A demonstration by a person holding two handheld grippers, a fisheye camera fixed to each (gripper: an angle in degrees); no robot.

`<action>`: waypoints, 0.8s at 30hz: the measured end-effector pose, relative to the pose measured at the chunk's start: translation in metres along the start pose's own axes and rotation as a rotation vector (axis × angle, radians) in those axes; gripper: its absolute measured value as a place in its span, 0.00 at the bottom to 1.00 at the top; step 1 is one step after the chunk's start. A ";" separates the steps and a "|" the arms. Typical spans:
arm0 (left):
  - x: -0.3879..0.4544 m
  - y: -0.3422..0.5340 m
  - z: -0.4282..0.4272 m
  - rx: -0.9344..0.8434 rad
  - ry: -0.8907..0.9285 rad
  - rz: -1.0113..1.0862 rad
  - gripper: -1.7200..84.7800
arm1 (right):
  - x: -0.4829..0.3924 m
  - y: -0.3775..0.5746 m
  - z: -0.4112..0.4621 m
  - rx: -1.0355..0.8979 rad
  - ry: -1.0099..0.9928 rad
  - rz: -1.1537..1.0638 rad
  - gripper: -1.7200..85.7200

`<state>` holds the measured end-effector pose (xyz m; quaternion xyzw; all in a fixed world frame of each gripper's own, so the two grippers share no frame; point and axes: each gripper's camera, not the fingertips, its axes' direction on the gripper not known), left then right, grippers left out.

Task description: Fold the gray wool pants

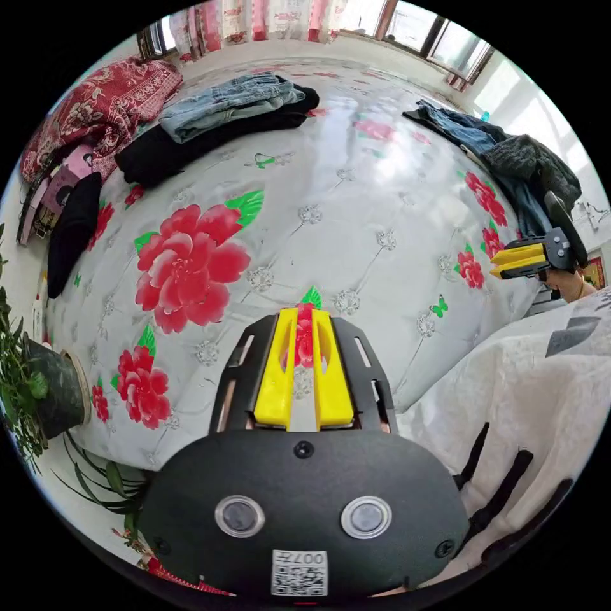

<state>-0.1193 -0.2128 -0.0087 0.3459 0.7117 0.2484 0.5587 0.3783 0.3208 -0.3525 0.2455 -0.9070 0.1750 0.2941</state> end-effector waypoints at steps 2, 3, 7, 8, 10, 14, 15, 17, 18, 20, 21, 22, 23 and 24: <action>0.035 -0.009 0.002 0.036 -0.056 0.057 0.07 | -0.016 0.008 0.015 0.006 -0.067 0.001 0.09; 0.043 -0.011 0.003 0.045 -0.059 0.068 0.07 | -0.020 0.011 0.012 0.041 -0.055 0.003 0.09; 0.091 -0.024 0.012 0.036 -0.036 0.096 0.06 | -0.039 0.009 -0.003 0.100 -0.008 -0.050 0.11; 0.104 -0.024 0.018 0.012 -0.038 0.099 0.05 | -0.035 0.011 -0.008 0.115 -0.029 -0.049 0.11; 0.123 -0.022 0.032 -0.031 -0.036 0.100 0.02 | -0.021 0.018 -0.016 0.161 -0.096 -0.002 0.12; 0.159 -0.008 0.066 -0.118 -0.108 0.116 0.01 | 0.018 0.052 -0.034 0.284 -0.247 0.187 0.13; 0.163 -0.007 0.066 -0.110 -0.131 0.117 0.01 | 0.025 0.059 -0.039 0.289 -0.225 0.217 0.13; 0.175 -0.007 0.069 -0.125 -0.201 0.111 0.01 | 0.070 0.100 -0.074 0.379 -0.074 0.314 0.14; 0.178 -0.007 0.069 -0.130 -0.214 0.113 0.01 | 0.086 0.114 -0.085 0.415 -0.031 0.357 0.14; 0.181 -0.010 0.071 -0.159 -0.238 0.085 0.01 | 0.162 0.180 -0.135 0.558 0.100 0.573 0.14; 0.180 -0.011 0.071 -0.166 -0.237 0.072 0.01 | 0.182 0.198 -0.148 0.591 0.135 0.629 0.14; 0.178 -0.013 0.070 -0.182 -0.231 0.060 0.01 | 0.221 0.234 -0.173 0.644 0.210 0.736 0.14; 0.175 -0.013 0.069 -0.195 -0.220 0.052 0.01 | 0.258 0.269 -0.196 0.679 0.282 0.835 0.14; 0.173 -0.013 0.069 -0.200 -0.214 0.046 0.01 | 0.275 0.285 -0.208 0.692 0.318 0.880 0.14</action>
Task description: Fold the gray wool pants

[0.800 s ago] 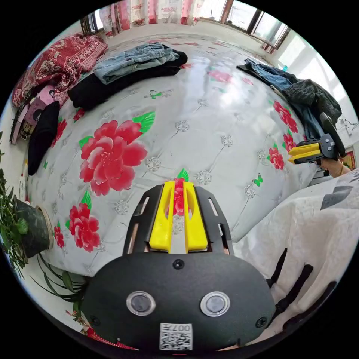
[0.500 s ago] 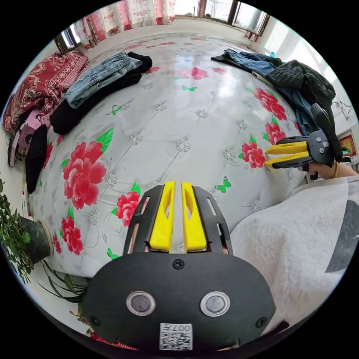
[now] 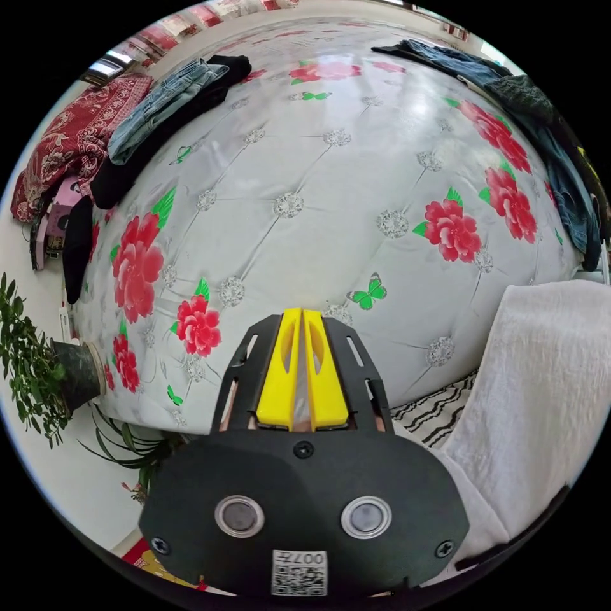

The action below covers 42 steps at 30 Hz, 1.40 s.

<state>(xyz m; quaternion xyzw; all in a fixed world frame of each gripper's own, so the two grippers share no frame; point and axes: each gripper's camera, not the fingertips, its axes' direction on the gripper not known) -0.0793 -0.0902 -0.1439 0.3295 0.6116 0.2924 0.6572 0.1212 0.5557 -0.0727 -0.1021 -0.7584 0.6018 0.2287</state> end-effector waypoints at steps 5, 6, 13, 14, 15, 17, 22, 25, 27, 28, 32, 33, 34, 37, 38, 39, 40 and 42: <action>-0.025 0.020 -0.004 0.040 0.088 -0.156 0.01 | 0.136 -0.074 -0.023 0.022 0.210 0.107 0.15; -0.028 0.023 -0.006 0.031 0.126 -0.157 0.01 | 0.145 -0.079 -0.021 0.005 0.208 0.114 0.15; -0.013 0.092 -0.067 0.420 0.741 -0.158 0.01 | 0.213 -0.105 0.024 -0.250 0.153 0.171 0.12; -0.012 0.103 -0.070 0.439 0.753 -0.207 0.01 | 0.217 -0.106 0.033 -0.313 0.144 0.161 0.11; -0.012 0.108 -0.070 0.443 0.760 -0.226 0.01 | 0.218 -0.107 0.034 -0.324 0.145 0.152 0.10; -0.014 0.127 -0.070 0.458 0.774 -0.288 0.04 | 0.215 -0.109 0.023 -0.266 0.153 0.152 0.08; -0.018 0.158 -0.100 0.580 0.633 -0.391 0.11 | 0.163 -0.117 -0.061 0.044 -0.010 0.021 0.04; -0.013 0.162 -0.127 0.665 0.602 -0.349 0.13 | 0.094 -0.112 -0.127 0.200 -0.244 -0.159 0.03; -0.012 0.158 -0.142 0.706 0.623 -0.306 0.15 | 0.046 -0.103 -0.163 0.256 -0.408 -0.254 0.02; -0.012 0.155 -0.152 0.733 0.632 -0.270 0.16 | 0.010 -0.095 -0.185 0.276 -0.510 -0.334 0.02; -0.017 0.158 -0.191 0.842 0.652 -0.173 0.19 | -0.133 -0.041 -0.258 0.301 -0.979 -0.656 0.02; -0.019 0.162 -0.197 0.867 0.649 -0.167 0.19 | -0.155 -0.031 -0.268 0.287 -1.054 -0.709 0.02; -0.023 0.171 -0.206 0.914 0.646 -0.156 0.19 | -0.198 -0.010 -0.288 0.248 -1.194 -0.799 0.03; -0.038 0.195 -0.218 0.989 0.647 -0.157 0.20 | -0.290 0.041 -0.329 0.115 -1.489 -1.053 0.04; -0.047 0.206 -0.218 0.997 0.636 -0.182 0.19 | -0.316 0.058 -0.343 0.089 -1.506 -1.122 0.04; -0.052 0.212 -0.217 0.991 0.620 -0.214 0.16 | -0.327 0.066 -0.347 0.084 -1.491 -1.141 0.05; -0.063 0.222 -0.210 0.954 0.563 -0.288 0.12 | -0.345 0.080 -0.353 0.082 -1.456 -1.182 0.05; -0.086 0.240 -0.198 0.864 0.484 -0.445 0.08 | -0.356 0.093 -0.353 0.090 -1.403 -1.250 0.07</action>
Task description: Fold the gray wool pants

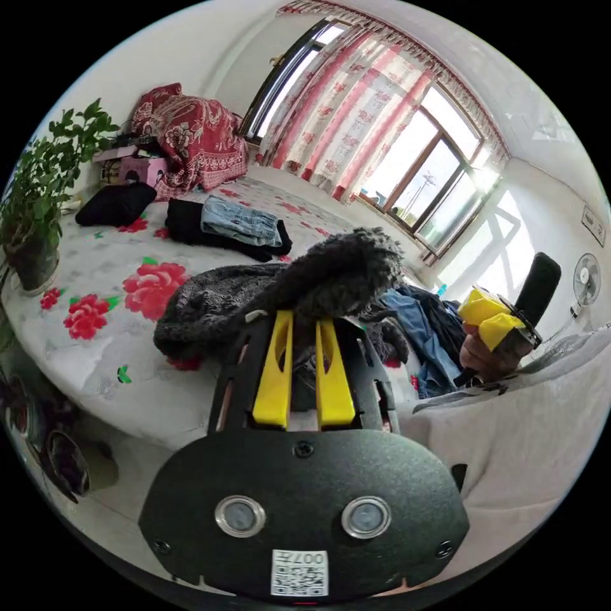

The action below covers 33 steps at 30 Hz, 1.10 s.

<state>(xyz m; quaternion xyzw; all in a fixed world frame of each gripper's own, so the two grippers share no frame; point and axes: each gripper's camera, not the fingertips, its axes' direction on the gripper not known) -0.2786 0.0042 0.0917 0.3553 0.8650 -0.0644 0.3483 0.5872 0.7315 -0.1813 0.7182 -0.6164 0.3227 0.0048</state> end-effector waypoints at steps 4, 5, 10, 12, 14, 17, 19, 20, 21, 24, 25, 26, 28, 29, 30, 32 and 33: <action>-0.065 0.005 -0.055 0.107 -0.100 -0.230 0.08 | 0.038 0.048 0.015 -0.065 0.267 0.158 0.09; -0.078 0.002 -0.067 0.110 -0.144 -0.265 0.08 | 0.063 0.072 0.017 -0.110 0.339 0.286 0.09; -0.106 -0.011 -0.086 0.083 -0.187 -0.301 0.07 | 0.152 0.181 -0.010 -0.202 0.521 0.780 0.11; -0.111 -0.016 -0.082 0.077 -0.170 -0.313 0.07 | 0.171 0.211 -0.025 -0.190 0.590 0.903 0.12; -0.117 -0.032 -0.067 0.063 -0.125 -0.327 0.07 | 0.195 0.241 -0.036 -0.193 0.681 1.033 0.12; -0.113 -0.075 -0.045 0.041 -0.071 -0.276 0.07 | 0.231 0.276 -0.033 -0.241 0.715 1.211 0.12; -0.103 -0.107 -0.033 0.021 -0.077 -0.205 0.07 | 0.251 0.292 -0.028 -0.217 0.696 1.297 0.11; -0.095 -0.127 -0.026 0.007 -0.088 -0.158 0.07 | 0.263 0.300 -0.021 -0.226 0.688 1.333 0.10; -0.091 -0.136 -0.022 0.001 -0.093 -0.134 0.07 | 0.269 0.304 -0.016 -0.236 0.681 1.350 0.09; -0.078 -0.167 -0.010 -0.010 -0.116 -0.069 0.07 | 0.278 0.311 -0.005 -0.243 0.735 1.340 0.07; -0.077 -0.173 -0.008 -0.011 -0.121 -0.070 0.07 | 0.276 0.309 -0.006 -0.257 0.768 1.337 0.06; -0.077 -0.176 -0.006 -0.014 -0.127 -0.083 0.07 | 0.272 0.306 -0.013 -0.254 0.799 1.352 0.05; -0.080 -0.176 -0.009 -0.014 -0.143 -0.109 0.07 | 0.255 0.296 -0.035 -0.153 0.832 1.333 0.04; -0.083 -0.174 -0.015 -0.007 -0.153 -0.130 0.06 | 0.239 0.288 -0.057 -0.056 0.845 1.315 0.04; -0.084 -0.173 -0.019 0.001 -0.163 -0.141 0.06 | 0.230 0.284 -0.069 -0.007 0.854 1.308 0.04; -0.094 -0.164 -0.038 0.040 -0.217 -0.203 0.06 | 0.191 0.260 -0.118 0.116 0.924 1.235 0.03; -0.097 -0.162 -0.043 0.042 -0.229 -0.227 0.06 | 0.181 0.253 -0.130 0.141 0.952 1.211 0.03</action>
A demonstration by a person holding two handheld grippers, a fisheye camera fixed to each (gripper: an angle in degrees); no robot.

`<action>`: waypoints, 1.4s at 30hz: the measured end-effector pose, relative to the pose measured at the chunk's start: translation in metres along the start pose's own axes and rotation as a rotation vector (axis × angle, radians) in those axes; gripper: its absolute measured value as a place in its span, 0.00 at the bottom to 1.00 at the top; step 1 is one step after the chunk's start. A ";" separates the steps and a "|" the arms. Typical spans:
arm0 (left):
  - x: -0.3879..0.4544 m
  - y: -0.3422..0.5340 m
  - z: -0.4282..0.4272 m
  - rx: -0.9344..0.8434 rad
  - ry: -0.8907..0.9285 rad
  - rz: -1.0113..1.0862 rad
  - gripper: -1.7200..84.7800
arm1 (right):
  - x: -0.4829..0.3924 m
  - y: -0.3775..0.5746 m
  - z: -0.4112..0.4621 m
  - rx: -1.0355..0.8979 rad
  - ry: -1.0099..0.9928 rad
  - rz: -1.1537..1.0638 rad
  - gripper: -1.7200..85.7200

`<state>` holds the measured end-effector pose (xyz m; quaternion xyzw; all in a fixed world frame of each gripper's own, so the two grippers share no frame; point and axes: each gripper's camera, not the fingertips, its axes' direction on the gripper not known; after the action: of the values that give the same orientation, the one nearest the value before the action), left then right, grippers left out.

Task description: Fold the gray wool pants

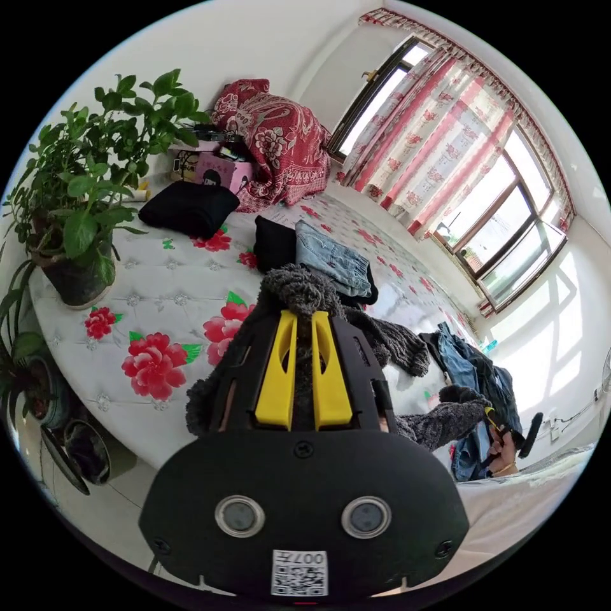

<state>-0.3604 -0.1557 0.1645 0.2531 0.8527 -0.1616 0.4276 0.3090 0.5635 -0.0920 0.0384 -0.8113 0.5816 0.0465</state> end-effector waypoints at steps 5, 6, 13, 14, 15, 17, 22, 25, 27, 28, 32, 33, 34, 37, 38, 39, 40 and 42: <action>-0.014 -0.003 -0.047 0.075 0.011 -0.111 0.06 | -0.007 -0.034 -0.155 0.349 -0.100 -0.089 0.03; -0.013 -0.005 -0.051 0.082 0.003 -0.105 0.06 | -0.010 -0.039 -0.168 0.385 -0.102 -0.117 0.04; -0.040 -0.001 0.003 -0.174 -0.125 -0.216 0.06 | -0.011 -0.139 -0.075 0.167 0.053 -0.236 0.07; -0.043 0.010 0.007 -0.188 -0.111 -0.247 0.06 | 0.001 -0.143 -0.028 0.033 0.086 -0.202 0.07; -0.043 0.016 0.006 -0.181 -0.102 -0.251 0.06 | 0.007 -0.140 -0.008 -0.020 0.086 -0.190 0.07; -0.039 0.037 -0.002 -0.183 -0.103 -0.228 0.06 | 0.036 -0.107 0.044 -0.118 0.023 -0.127 0.08; -0.046 0.050 -0.025 -0.214 -0.122 -0.232 0.06 | 0.103 -0.032 0.106 -0.246 0.057 -0.041 0.09; -0.044 0.039 -0.026 -0.209 -0.121 -0.231 0.06 | 0.146 -0.016 0.128 -0.303 0.101 0.037 0.10; -0.035 0.027 -0.020 -0.202 -0.126 -0.205 0.06 | 0.170 -0.016 0.137 -0.295 0.090 0.101 0.10; -0.028 0.017 -0.014 -0.199 -0.124 -0.187 0.05 | 0.186 -0.019 0.145 -0.288 0.080 0.151 0.10; -0.009 -0.033 0.004 -0.168 -0.077 -0.150 0.05 | 0.234 -0.036 0.181 -0.270 0.043 0.301 0.11; -0.006 -0.042 0.006 -0.163 -0.065 -0.143 0.05 | 0.240 -0.039 0.186 -0.266 0.048 0.315 0.11; 0.001 -0.064 0.010 -0.153 -0.035 -0.118 0.05 | 0.250 -0.047 0.195 -0.255 0.067 0.339 0.12; 0.025 -0.120 0.007 -0.078 0.063 -0.050 0.04 | 0.270 -0.067 0.220 -0.271 0.125 0.376 0.11; 0.036 -0.141 0.000 -0.028 0.109 -0.019 0.04 | 0.277 -0.074 0.232 -0.300 0.131 0.392 0.10; 0.042 -0.151 -0.005 -0.002 0.127 0.001 0.04 | 0.280 -0.077 0.238 -0.320 0.131 0.405 0.09; 0.054 -0.167 -0.017 0.054 0.157 0.059 0.04 | 0.285 -0.082 0.242 -0.343 0.197 0.437 0.07; 0.071 -0.183 -0.041 0.150 0.167 0.167 0.04 | 0.283 -0.090 0.252 -0.376 0.177 0.384 0.05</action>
<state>-0.5274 -0.2651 0.1417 0.3669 0.8467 -0.1673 0.3470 0.0311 0.2933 -0.0540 -0.1763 -0.8900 0.4203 0.0124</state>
